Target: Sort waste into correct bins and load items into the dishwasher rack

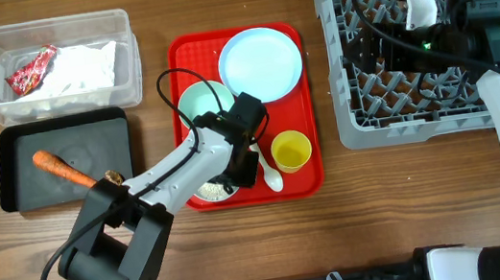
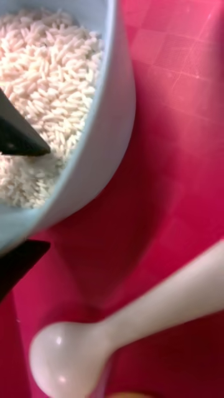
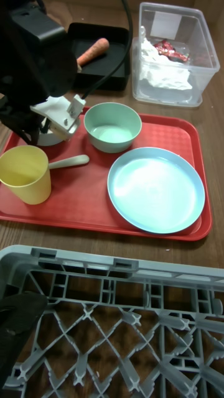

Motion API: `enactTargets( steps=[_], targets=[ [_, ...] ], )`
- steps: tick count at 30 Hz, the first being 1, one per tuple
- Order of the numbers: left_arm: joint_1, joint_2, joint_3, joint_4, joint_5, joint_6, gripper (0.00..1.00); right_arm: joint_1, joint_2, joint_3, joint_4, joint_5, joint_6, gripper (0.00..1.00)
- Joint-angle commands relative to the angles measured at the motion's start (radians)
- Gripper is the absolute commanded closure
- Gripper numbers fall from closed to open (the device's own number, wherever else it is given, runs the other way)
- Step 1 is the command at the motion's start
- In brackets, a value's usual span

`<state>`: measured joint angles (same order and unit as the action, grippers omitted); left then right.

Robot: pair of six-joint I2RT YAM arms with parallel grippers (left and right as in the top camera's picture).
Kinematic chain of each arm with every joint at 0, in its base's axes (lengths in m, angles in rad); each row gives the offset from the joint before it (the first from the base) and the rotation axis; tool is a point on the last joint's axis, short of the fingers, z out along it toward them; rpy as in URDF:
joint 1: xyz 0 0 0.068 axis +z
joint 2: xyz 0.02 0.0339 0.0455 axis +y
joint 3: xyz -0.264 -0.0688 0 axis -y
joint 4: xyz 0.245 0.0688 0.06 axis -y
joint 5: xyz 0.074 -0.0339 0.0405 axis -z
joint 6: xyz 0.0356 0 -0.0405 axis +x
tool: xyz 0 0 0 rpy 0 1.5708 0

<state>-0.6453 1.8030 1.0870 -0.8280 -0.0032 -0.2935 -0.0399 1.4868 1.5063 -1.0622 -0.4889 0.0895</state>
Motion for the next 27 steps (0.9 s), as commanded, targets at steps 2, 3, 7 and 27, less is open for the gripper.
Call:
enactTargets(
  steps=[2,3,7,27],
  targets=[
    [-0.001,0.005,0.006,0.025,0.007,-0.051,0.66,0.002,0.004,0.017,0.0,0.011,-0.008,0.0],
    [-0.001,0.005,0.011,0.024,0.007,-0.058,0.7,0.002,0.004,0.017,0.0,0.011,-0.008,0.0],
    [-0.001,0.005,0.029,0.02,0.007,-0.06,0.82,0.002,0.004,0.017,0.0,0.012,-0.008,0.0],
    [0.106,-0.273,0.136,-0.182,0.056,-0.157,0.96,0.002,0.004,0.017,0.003,0.011,-0.009,0.0]
  ],
)
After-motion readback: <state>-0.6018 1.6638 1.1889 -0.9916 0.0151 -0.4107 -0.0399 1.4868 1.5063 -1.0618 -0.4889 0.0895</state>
